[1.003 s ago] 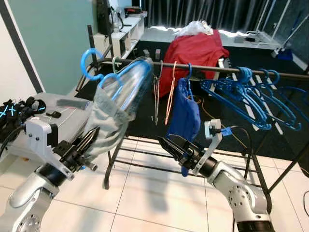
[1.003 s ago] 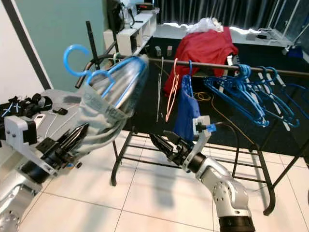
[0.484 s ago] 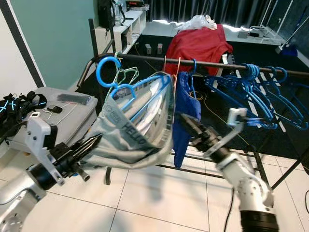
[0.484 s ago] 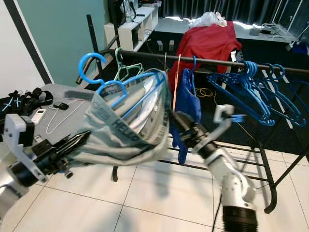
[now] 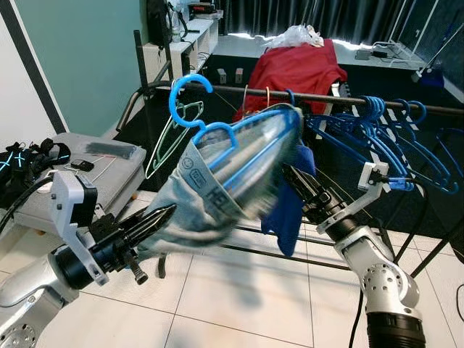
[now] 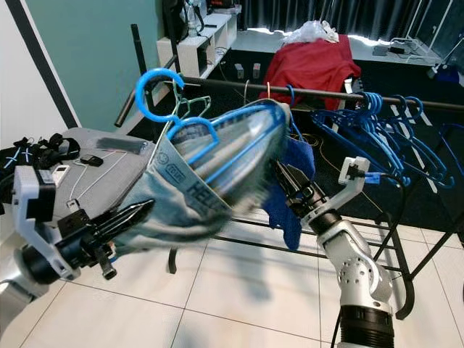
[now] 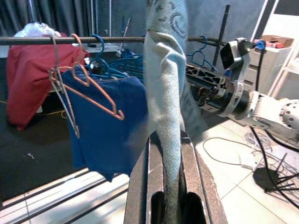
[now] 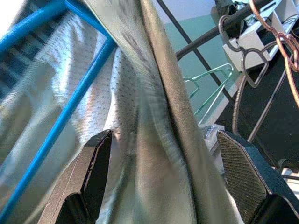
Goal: Hang hanger
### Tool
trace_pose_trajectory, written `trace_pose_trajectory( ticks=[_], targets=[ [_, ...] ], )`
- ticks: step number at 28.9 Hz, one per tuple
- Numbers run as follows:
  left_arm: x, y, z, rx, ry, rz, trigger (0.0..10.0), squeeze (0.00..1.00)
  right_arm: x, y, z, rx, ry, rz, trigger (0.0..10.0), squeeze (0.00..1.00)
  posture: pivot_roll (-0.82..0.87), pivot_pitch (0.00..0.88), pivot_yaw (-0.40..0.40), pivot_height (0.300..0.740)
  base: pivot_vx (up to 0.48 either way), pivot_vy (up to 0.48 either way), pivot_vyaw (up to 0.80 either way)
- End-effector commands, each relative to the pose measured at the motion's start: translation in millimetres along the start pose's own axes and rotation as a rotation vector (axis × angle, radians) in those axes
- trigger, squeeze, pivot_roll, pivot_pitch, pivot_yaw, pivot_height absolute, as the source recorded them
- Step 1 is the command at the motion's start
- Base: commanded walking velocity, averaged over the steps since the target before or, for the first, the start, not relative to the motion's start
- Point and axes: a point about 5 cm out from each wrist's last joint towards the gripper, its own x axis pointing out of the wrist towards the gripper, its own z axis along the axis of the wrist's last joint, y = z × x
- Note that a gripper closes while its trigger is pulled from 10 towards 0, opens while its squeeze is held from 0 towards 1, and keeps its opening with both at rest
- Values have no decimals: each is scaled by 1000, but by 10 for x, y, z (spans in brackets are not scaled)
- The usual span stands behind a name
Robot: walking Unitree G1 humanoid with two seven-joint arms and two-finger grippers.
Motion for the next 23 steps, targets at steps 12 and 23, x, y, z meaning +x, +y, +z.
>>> trace_pose_trajectory(
  ticks=[12, 23],
  targets=[
    [3, -165, 106, -16, 17, -139, 10000, 0, 51, -46, 74, -87, 12, -23, 0, 0, 26, 0, -15, 740, 0, 0, 0],
    [-141, 72, -25, 127, 207, -12, 10000, 0, 59, -33, 164, -110, 2, -11, 0, 0, 20, 0, -16, 740, 0, 0, 0]
  ],
)
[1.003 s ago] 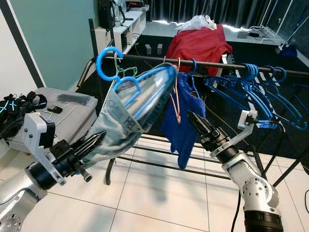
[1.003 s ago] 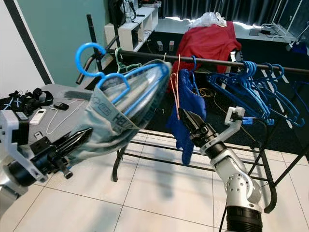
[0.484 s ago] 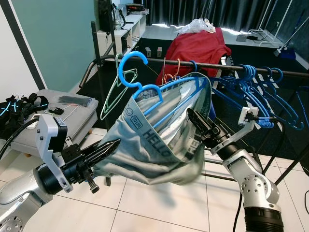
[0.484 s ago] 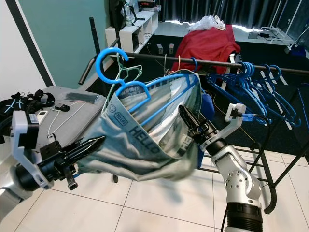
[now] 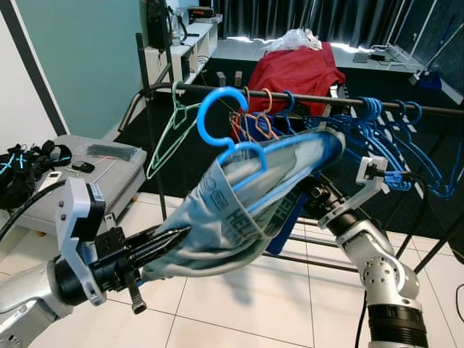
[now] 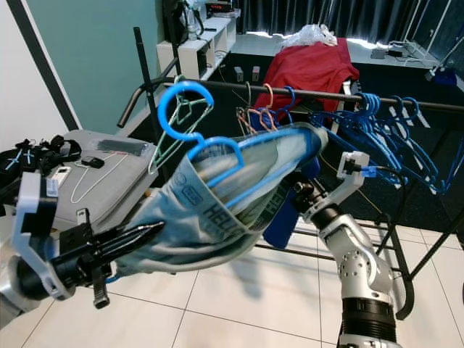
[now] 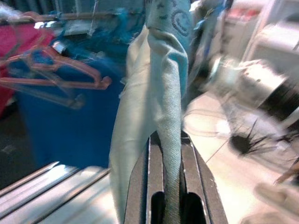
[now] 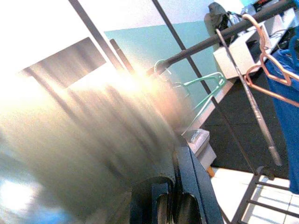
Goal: Hang hanger
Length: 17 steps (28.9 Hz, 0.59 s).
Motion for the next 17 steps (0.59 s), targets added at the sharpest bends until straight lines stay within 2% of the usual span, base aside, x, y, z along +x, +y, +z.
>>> trace_pose_trajectory(
  ticks=[1, 3, 4, 5, 6, 7, 8, 11, 12, 14, 16, 17],
  targets=[
    [-52, 107, -55, 44, 57, 69, 10000, 0, -10, 11, 51, -11, -8, 9, 0, 0, 20, 0, -16, 740, 0, 0, 0],
    [-165, 316, -170, 183, 190, 182, 10000, 0, -57, 98, 57, -49, 58, 99, 0, 0, 13, 0, -14, 740, 0, 0, 0],
    [-165, 316, -170, 183, 190, 182, 10000, 0, -57, 98, 57, -49, 58, 99, 0, 0, 13, 0, -14, 740, 0, 0, 0],
    [-209, 357, -182, 233, 221, 188, 10000, 0, -89, 133, 52, -70, 97, 141, 0, 0, 13, 0, -14, 740, 0, 0, 0],
    [-209, 357, -182, 233, 221, 188, 10000, 0, -89, 133, 52, -70, 97, 141, 0, 0, 13, 0, -14, 740, 0, 0, 0],
    [-250, 368, -171, 272, 246, 168, 10000, 0, -132, 158, 60, -83, 129, 180, 0, 0, 12, 0, -16, 740, 0, 0, 0],
    [-250, 368, -171, 272, 246, 168, 10000, 0, -132, 158, 60, -83, 129, 180, 0, 0, 12, 0, -16, 740, 0, 0, 0],
    [-368, 321, -85, 309, 270, 53, 10000, 0, -205, 103, 126, -107, 150, 174, 0, 0, 12, 0, -19, 740, 0, 0, 0],
    [-368, 321, -85, 309, 270, 53, 10000, 0, -205, 103, 126, -107, 150, 174, 0, 0, 12, 0, -19, 740, 0, 0, 0],
    [-407, 268, 35, 301, 242, -28, 10000, 0, -208, 42, 154, -102, 133, 130, 0, 0, 12, 0, -18, 740, 0, 0, 0],
    [-416, 243, 80, 292, 228, -61, 10000, 0, -206, 18, 159, -95, 124, 112, 0, 0, 12, 0, -18, 740, 0, 0, 0],
    [-424, 256, 107, 310, 234, -67, 10000, 0, -204, -5, 155, -86, 117, 93, 0, 0, 12, 0, -17, 740, 0, 0, 0]
  ],
)
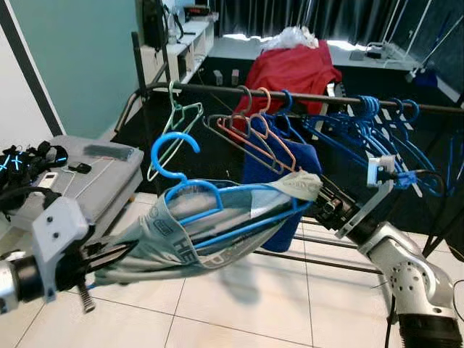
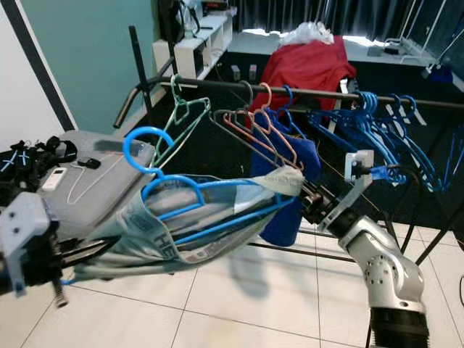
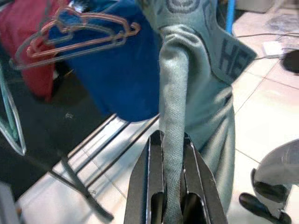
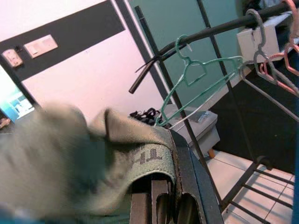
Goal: Hang hanger
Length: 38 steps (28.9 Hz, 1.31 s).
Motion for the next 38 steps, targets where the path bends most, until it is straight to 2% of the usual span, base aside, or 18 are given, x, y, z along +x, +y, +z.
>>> trace_pose_trajectory(
  ticks=[1, 9, 13, 15, 16, 17, 18, 21, 22, 24, 25, 26, 31, 33, 35, 36, 37, 38],
  targets=[
    [-26, 22, 51, 33, 17, -27, 10000, 0, -5, -52, 25, 12, -20, -35, 0, 0, 12, 0, -17, 740, 0, 0, 0],
    [6, 60, -59, 90, 59, -27, 10000, 0, -32, -90, -40, 59, -8, -67, 0, 0, 12, 0, -23, 740, 0, 0, 0],
    [206, -147, 103, 8, -154, -143, 10000, 0, -10, -187, -195, 98, 82, -149, 0, 0, 18, 0, -32, 740, 0, 0, 0],
    [235, -163, 130, -4, -186, -151, 10000, 0, -1, -190, -226, 101, 99, -155, 0, 0, 18, 0, -32, 740, 0, 0, 0],
    [308, -142, 155, -20, -237, -118, 10000, 0, 17, -118, -301, 82, 151, -103, 2824, 0, 17, 0, -32, 740, 0, 0, 0],
    [389, -81, 179, -47, -311, -50, 10000, 0, 9, 0, -428, 37, 250, -15, 10000, 0, 16, 0, -30, 740, 0, 0, 0],
    [389, -81, 179, -47, -311, -50, 10000, 0, 9, 0, -428, 37, 250, -15, 10000, 0, 16, 0, -30, 740, 0, 0, 0],
    [527, 43, 239, -137, -478, 85, 10000, 0, -62, 193, -685, -6, 432, 121, 10000, 0, 12, 0, -28, 740, 0, 0, 0],
    [546, 72, 254, -161, -529, 120, 10000, 0, -87, 208, -716, -8, 451, 131, 10000, 153, 7, 0, -26, 740, 0, 0, 0],
    [546, 72, 254, -161, -529, 120, 10000, 0, -87, 208, -716, -8, 451, 131, 10000, 153, 7, 0, -26, 740, 0, 0, 0],
    [565, 125, 270, -194, -599, 187, 10000, 0, -124, 267, -672, 12, 434, 184, 10000, 1000, 1, 0, -21, 740, 0, 0, 0],
    [565, 125, 270, -194, -599, 187, 10000, 0, -124, 267, -672, 12, 434, 184, 10000, 1000, 1, 0, -21, 740, 0, 0, 0],
    [579, 130, 175, -144, -493, 177, 10000, 0, -160, 383, -504, -3, 397, 302, 10000, 1000, 0, 0, -19, 740, 0, 0, 0],
    [577, 135, -12, -25, -271, 138, 10000, 0, -232, 398, -440, -58, 444, 342, 10000, 1000, 6, 0, -16, 740, 0, 0, 0],
    [574, 137, -61, 3, -217, 127, 10000, 0, -251, 401, -429, -72, 459, 352, 10000, 1000, 6, 0, -16, 740, 0, 0, 0],
    [552, 147, -149, 48, -126, 113, 10000, 0, -294, 399, -423, -106, 498, 362, 10000, 1000, 5, 0, -14, 740, 0, 0, 0],
    [552, 147, -149, 48, -126, 113, 10000, 0, -294, 399, -423, -106, 498, 362, 10000, 1000, 5, 0, -14, 740, 0, 0, 0],
    [481, 181, -333, 140, 58, 82, 10000, 0, -419, 323, -462, -203, 634, 333, 10000, 1000, 3, 0, -10, 740, 0, 0, 0]
  ],
)
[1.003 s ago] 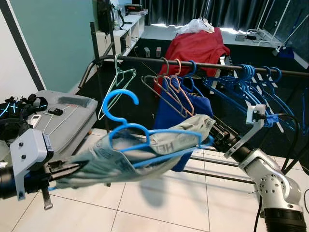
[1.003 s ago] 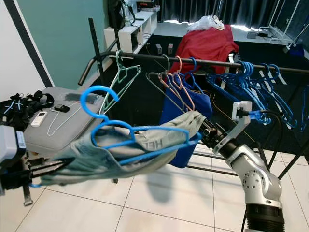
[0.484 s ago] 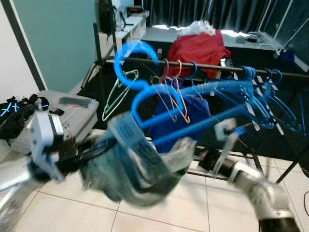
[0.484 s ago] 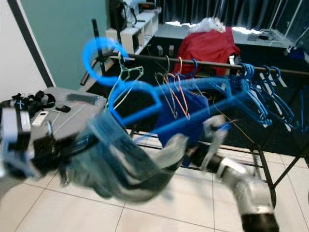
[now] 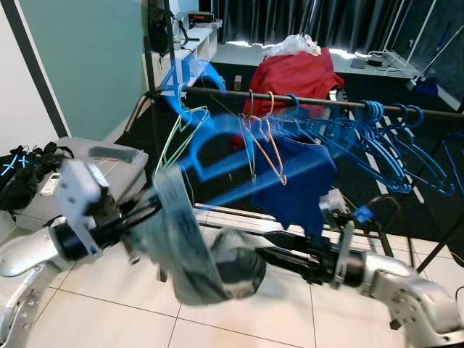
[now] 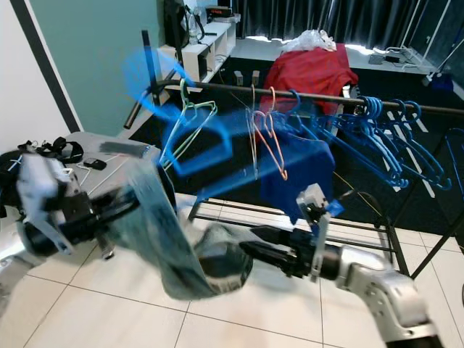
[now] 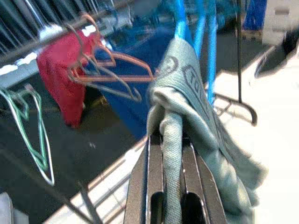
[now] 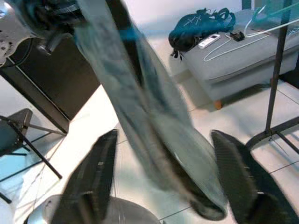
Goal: Hang hanger
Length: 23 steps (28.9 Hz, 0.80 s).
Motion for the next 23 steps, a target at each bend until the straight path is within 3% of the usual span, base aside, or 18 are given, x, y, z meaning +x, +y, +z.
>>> trace_pose_trajectory(
  ticks=[1, 3, 4, 5, 7, 8, 10, 11, 12, 13, 15, 16, 20, 23],
  targets=[
    [-77, 26, -128, 86, 136, -38, 10000, 0, -75, -6, -86, -45, 113, -23, 10000, 1000, 3, 0, -10, 740, 0, 0, 0],
    [-183, 102, -272, 189, 300, -72, 10000, 0, -286, -118, -270, -120, 359, -139, 10000, 1000, 2, 0, -6, 740, 0, 0, 0],
    [-183, 102, -272, 189, 300, -72, 10000, 0, -286, -118, -270, -120, 359, -139, 10000, 1000, 2, 0, -6, 740, 0, 0, 0],
    [-205, 156, -283, 238, 345, -78, 10000, 0, -431, -172, -317, -153, 455, -198, 10000, 1000, 0, 0, -5, 740, 0, 0, 0],
    [-201, 183, -267, 260, 349, -76, 10000, 0, -450, -144, -236, -152, 413, -191, 10000, 1000, -1, 0, 0, 740, 0, 0, 0],
    [-194, 208, -248, 278, 351, -78, 10000, 0, -458, -95, -124, -150, 346, -166, 10000, 1000, -1, 0, 0, 740, 0, 0, 0],
    [-166, 246, -192, 323, 348, -101, 10000, 0, -466, 19, 244, -169, 110, -104, 10000, 1000, -6, 0, 4, 740, 0, 0, 0],
    [-166, 246, -192, 323, 348, -101, 10000, 0, -466, 19, 244, -169, 110, -104, 10000, 1000, -6, 0, 4, 740, 0, 0, 0],
    [-143, 255, -162, 346, 342, -121, 10000, 0, -494, -7, 402, -208, 18, -136, 10000, 1000, -6, 0, 7, 740, 0, 0, 0],
    [-104, 246, -129, 362, 327, -148, 10000, 0, -521, -87, 493, -247, -30, -200, 10000, 761, -7, 0, 8, 740, 0, 0, 0],
    [-78, 237, -110, 370, 316, -165, 10000, 0, -537, -148, 532, -271, -46, -247, 10000, 761, -7, 0, 8, 740, 0, 0, 0],
    [-32, 200, -85, 369, 292, -196, 10000, 0, -527, -214, 520, -289, -32, -292, 10000, 0, -4, 0, 7, 740, 0, 0, 0],
    [116, 94, -49, 398, 239, -290, 10000, 0, -403, -230, 407, -333, 67, -262, 10000, 0, -6, 0, 10, 740, 0, 0, 0],
    [146, 81, -44, 406, 231, -303, 10000, 0, -366, -212, 395, -339, 78, -243, 10000, 0, -10, 0, 9, 740, 0, 0, 0]
  ],
)
